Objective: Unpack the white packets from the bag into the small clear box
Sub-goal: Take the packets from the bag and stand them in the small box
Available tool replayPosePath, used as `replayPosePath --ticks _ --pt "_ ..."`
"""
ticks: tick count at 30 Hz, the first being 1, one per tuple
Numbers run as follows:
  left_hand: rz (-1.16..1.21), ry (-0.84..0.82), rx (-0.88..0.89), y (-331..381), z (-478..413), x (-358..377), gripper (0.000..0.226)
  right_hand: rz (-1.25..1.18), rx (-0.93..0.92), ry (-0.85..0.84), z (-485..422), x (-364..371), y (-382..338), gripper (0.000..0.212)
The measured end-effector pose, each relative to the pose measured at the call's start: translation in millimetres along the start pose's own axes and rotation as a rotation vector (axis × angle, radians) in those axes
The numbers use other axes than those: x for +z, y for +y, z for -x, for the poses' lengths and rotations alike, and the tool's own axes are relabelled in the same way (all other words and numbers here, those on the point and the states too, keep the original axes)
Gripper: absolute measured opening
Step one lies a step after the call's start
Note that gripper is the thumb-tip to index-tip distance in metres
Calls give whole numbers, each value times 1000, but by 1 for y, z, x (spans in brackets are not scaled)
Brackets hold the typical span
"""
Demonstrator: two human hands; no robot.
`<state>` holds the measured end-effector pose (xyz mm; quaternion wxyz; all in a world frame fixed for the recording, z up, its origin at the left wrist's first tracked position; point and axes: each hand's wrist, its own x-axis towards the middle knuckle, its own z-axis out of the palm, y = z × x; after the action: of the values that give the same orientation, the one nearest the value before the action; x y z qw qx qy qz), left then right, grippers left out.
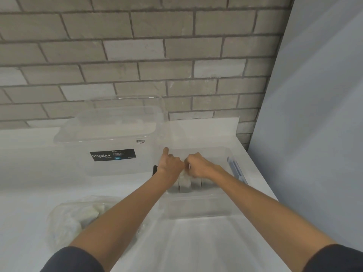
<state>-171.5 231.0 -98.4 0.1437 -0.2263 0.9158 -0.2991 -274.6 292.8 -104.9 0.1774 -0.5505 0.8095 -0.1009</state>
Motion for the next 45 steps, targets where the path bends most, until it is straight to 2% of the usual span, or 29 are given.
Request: replayPosePath --ticks 3,6,15,25,28,30,36,38,41,43,45 --pt "65 81 14 -8 7 -5 24 8 -10 10 6 -14 -2 23" --pt "167 162 -5 -24 14 -10 16 3 -34 46 15 -32 -7 22" --pt "621 315 -47 -91 70 -16 24 -69 -198 155 44 -64 -68 18" --pt "881 155 -239 -147 160 60 24 -142 -339 67 53 -18 -174 16" --pt "935 97 -278 -155 184 82 14 -146 -346 5 53 6 -198 16" --pt "947 66 -288 -157 198 94 8 -149 -332 -45 53 23 -213 17" --pt "932 -61 -248 -139 213 126 12 -130 -196 -168 45 78 -235 25" --pt "871 -81 -243 -131 211 136 16 -116 -119 -149 42 94 -237 26" --pt "745 -71 -242 -124 208 145 24 -82 -39 -87 38 113 -241 9" --pt "657 -62 -249 -120 206 148 27 -121 14 -51 35 123 -246 26" --pt "594 -60 -275 -117 204 151 29 -220 61 -31 32 129 -250 31"
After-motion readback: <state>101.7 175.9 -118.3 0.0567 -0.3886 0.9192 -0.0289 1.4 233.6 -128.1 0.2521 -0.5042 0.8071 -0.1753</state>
